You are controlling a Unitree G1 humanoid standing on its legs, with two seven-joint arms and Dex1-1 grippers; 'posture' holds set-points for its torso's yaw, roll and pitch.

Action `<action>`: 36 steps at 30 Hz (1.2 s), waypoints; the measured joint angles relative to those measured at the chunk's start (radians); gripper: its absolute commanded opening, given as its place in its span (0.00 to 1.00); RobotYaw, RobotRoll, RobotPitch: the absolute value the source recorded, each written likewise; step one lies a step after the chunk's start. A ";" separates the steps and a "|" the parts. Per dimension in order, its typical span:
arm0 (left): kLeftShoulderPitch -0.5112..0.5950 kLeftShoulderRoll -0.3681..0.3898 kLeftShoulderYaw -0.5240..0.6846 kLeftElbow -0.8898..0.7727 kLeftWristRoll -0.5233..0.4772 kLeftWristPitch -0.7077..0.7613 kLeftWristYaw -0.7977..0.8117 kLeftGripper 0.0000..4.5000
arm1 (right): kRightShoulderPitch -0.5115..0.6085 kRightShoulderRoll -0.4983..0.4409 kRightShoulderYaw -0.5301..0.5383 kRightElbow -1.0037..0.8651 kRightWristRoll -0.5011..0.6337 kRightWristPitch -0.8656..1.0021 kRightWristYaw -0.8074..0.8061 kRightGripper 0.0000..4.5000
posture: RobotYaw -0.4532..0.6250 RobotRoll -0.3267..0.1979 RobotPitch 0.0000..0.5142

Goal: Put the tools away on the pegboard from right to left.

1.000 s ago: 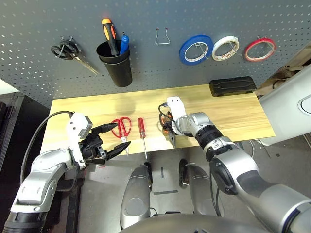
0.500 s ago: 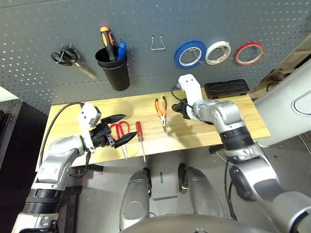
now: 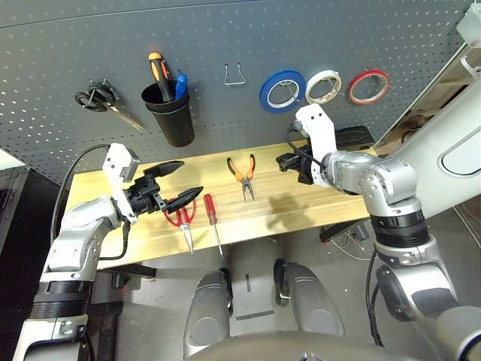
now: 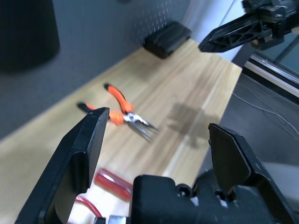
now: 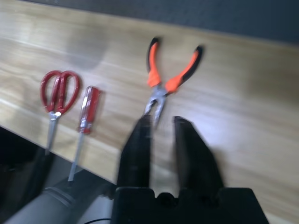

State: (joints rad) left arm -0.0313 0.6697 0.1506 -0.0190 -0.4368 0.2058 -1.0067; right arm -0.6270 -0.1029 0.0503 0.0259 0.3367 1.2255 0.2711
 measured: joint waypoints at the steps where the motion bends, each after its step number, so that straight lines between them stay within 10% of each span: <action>1: 0.010 0.003 0.002 -0.006 -0.002 0.004 -0.003 1.00 | -0.010 0.012 -0.002 0.029 -0.007 -0.008 -0.013 0.54 | 0.41 0.62 0.27; 7: 0.101 0.033 0.030 -0.078 -0.021 0.043 -0.009 1.00 | -0.122 0.123 -0.054 0.263 -0.061 -0.091 -0.126 0.99 | 0.44 0.62 0.36; 36: 0.350 0.104 0.153 -0.453 -0.156 0.302 0.049 1.00 | -0.356 0.241 -0.139 0.959 -0.114 -0.501 -0.311 0.99 | 0.50 0.62 0.61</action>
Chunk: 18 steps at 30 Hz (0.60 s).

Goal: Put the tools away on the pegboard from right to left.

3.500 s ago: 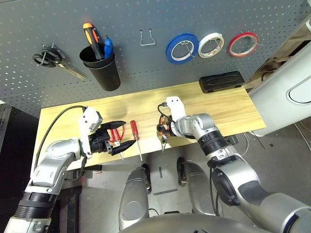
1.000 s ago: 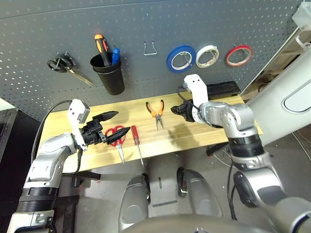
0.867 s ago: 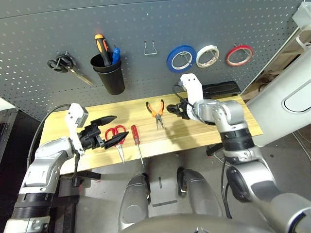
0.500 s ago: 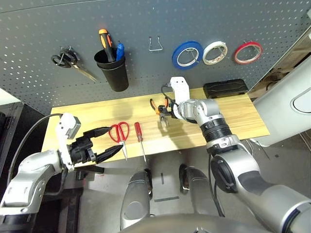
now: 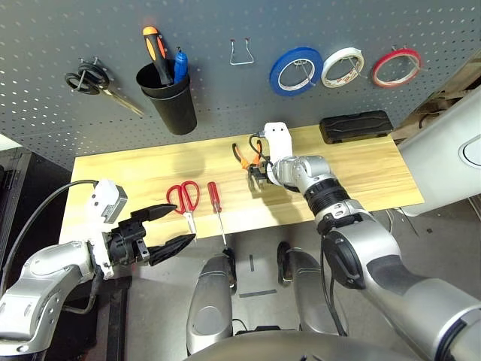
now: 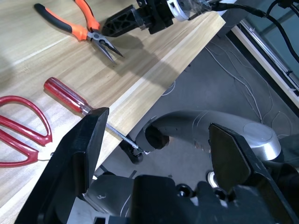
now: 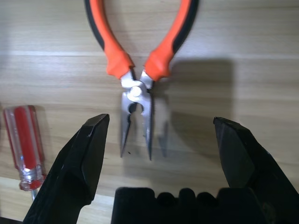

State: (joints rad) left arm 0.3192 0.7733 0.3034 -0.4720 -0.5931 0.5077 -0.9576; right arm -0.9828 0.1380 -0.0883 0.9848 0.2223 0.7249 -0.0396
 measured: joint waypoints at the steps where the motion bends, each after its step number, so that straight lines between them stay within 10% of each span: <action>1: 0.000 0.000 0.000 -0.005 -0.001 0.007 0.005 1.00 | -0.006 0.001 0.000 0.017 0.000 -0.012 0.004 0.99 | 0.51 0.62 0.61; 18: -0.003 0.000 0.003 -0.059 -0.023 0.045 0.042 1.00 | -0.033 0.007 -0.004 0.209 -0.002 -0.130 0.044 0.99 | 0.53 0.62 0.59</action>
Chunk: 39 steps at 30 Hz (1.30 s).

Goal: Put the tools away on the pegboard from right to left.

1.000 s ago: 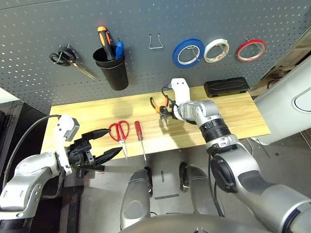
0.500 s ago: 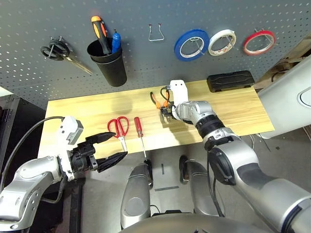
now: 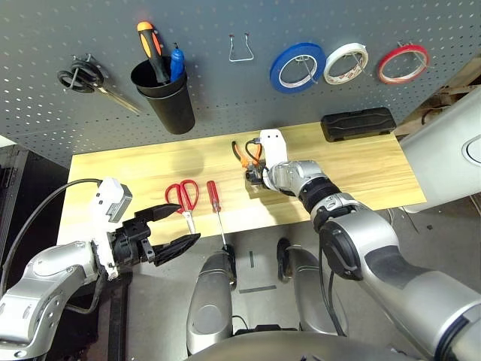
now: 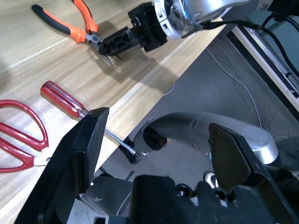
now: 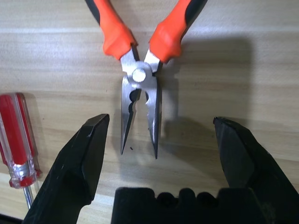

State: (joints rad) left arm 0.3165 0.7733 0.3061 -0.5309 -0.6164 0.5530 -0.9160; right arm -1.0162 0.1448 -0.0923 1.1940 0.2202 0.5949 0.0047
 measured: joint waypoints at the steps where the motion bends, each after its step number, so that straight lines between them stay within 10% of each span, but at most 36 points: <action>1: 0.000 0.000 0.001 -0.001 -0.003 0.001 0.001 1.00 | 0.000 0.000 0.000 0.005 -0.001 -0.005 0.003 0.95 | 0.53 0.62 0.58; 14: -0.002 -0.002 0.000 0.003 -0.006 -0.008 0.003 1.00 | -0.001 0.001 0.001 0.034 -0.018 -0.014 0.025 0.01 | 0.52 0.62 0.58; 23: -0.017 -0.008 -0.025 0.072 0.012 -0.066 -0.009 1.00 | 0.022 -0.002 0.067 -0.032 -0.052 0.094 0.078 0.01 | 0.49 0.62 0.57; 34: -0.066 -0.026 -0.090 0.140 0.037 -0.126 -0.019 1.00 | 0.479 -0.014 0.252 -0.850 -0.034 0.666 0.138 0.01 | 0.46 0.62 0.56; 39: -0.082 -0.027 -0.100 0.167 0.047 -0.145 -0.029 1.00 | 0.523 -0.028 0.245 -1.047 -0.038 0.783 0.109 0.01 | 0.45 0.62 0.54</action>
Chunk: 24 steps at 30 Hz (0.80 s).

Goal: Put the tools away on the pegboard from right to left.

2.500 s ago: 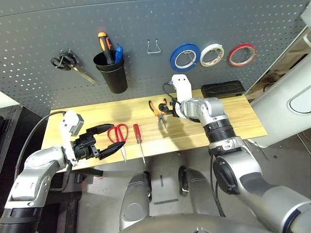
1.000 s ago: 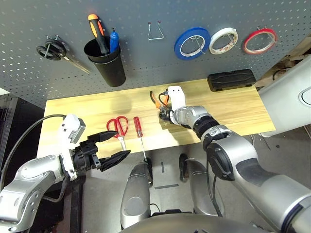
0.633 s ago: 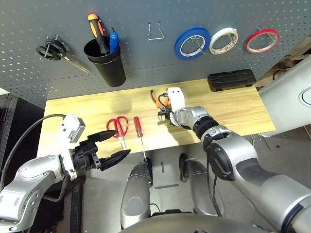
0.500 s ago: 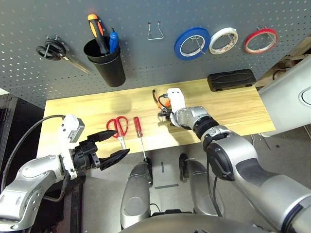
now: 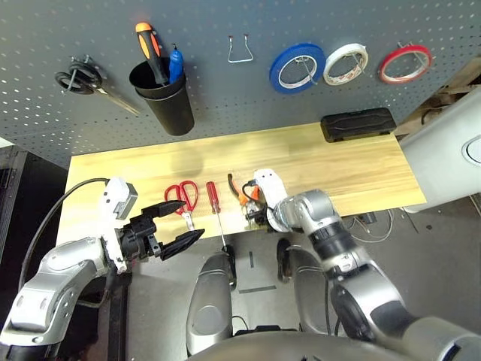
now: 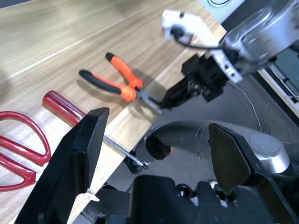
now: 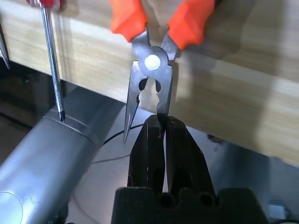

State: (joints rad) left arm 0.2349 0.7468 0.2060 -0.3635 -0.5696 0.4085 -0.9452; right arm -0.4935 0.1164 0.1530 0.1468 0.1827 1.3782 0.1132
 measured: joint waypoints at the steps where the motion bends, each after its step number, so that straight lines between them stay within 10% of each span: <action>1: -0.006 0.000 -0.002 0.008 0.001 -0.004 -0.004 1.00 | 0.000 0.002 -0.010 -0.012 0.000 0.002 -0.008 0.01 | 0.45 0.62 0.53; 7: -0.020 0.000 -0.003 0.028 0.010 -0.024 -0.012 1.00 | -0.019 -0.008 -0.025 0.012 -0.019 -0.016 -0.027 0.01 | 0.45 0.62 0.52; 20: -0.033 0.000 -0.009 0.066 0.021 -0.045 -0.026 1.00 | -0.045 -0.036 -0.053 -0.071 -0.019 0.081 -0.028 0.99 | 0.45 0.62 0.50; 24: -0.034 0.000 -0.009 0.066 0.021 -0.047 -0.029 1.00 | -0.045 0.012 -0.096 -0.186 -0.020 0.160 -0.047 0.99 | 0.44 0.62 0.50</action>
State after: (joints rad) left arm 0.2004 0.7467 0.1972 -0.2976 -0.5491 0.3616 -0.9744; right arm -0.5389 0.1280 0.0575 -0.0394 0.1628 1.5382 0.0664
